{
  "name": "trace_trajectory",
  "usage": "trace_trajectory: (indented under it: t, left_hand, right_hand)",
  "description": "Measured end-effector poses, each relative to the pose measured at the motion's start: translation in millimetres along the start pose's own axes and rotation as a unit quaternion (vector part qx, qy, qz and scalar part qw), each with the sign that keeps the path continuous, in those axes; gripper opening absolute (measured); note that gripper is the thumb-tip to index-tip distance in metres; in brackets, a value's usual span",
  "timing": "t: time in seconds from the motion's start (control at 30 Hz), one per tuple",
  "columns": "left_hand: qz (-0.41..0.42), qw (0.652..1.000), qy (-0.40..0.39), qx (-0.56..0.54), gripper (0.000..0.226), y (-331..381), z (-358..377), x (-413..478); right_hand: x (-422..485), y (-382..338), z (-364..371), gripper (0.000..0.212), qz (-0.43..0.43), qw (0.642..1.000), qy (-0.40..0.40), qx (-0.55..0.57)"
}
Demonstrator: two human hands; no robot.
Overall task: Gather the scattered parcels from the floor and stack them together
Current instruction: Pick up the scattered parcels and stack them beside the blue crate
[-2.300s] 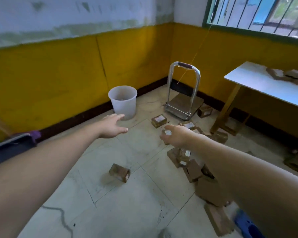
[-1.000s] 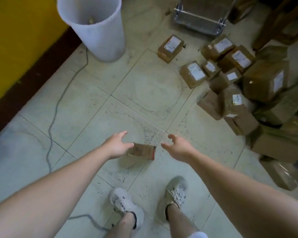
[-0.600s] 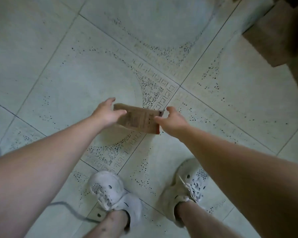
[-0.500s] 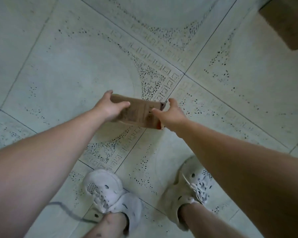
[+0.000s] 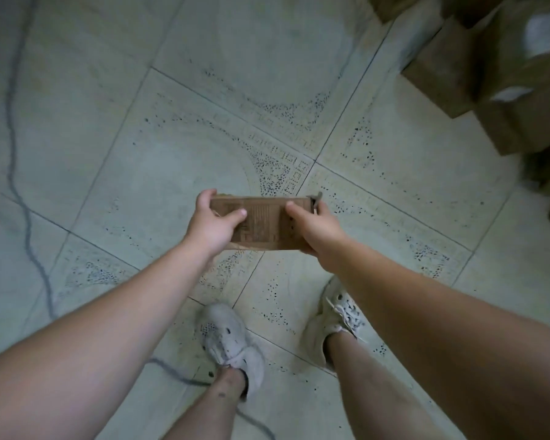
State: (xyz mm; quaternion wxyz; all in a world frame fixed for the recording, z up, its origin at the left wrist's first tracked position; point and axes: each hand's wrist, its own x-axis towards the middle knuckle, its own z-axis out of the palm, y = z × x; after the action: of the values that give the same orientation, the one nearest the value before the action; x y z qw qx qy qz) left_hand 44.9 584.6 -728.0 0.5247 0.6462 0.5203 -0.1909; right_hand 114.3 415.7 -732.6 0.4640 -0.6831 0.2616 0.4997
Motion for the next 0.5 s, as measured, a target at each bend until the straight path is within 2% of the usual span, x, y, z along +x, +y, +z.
trace_trajectory:
  t: [0.13, 0.3, 0.4, 0.5]
  left_hand:
    - [0.053, 0.998, -0.029, -0.006, 0.069, 73.8, -51.2, -100.9]
    - [0.153, 0.987, -0.046, 0.017, 0.074, 168.6, -112.6, -222.8]
    - [0.226, 0.972, -0.059, 0.022, 0.052, 217.5, -134.9, -287.2]
    - [0.306, 0.948, -0.089, 0.026, 0.041, 256.2, -147.1, -347.1]
  right_hand:
    - [-124.5, -54.9, -20.1, 0.058, -0.049, 0.998, 0.014, 0.020]
    - [-280.5, -114.1, -40.4, 0.029, -0.134, 0.988, 0.067, 0.032]
    - [-361.8, -138.4, -52.5, 0.025, -0.181, 0.973, 0.127, 0.065]
    - [-432.3, -156.9, -75.2, 0.038, -0.228, 0.953, 0.176, 0.092]
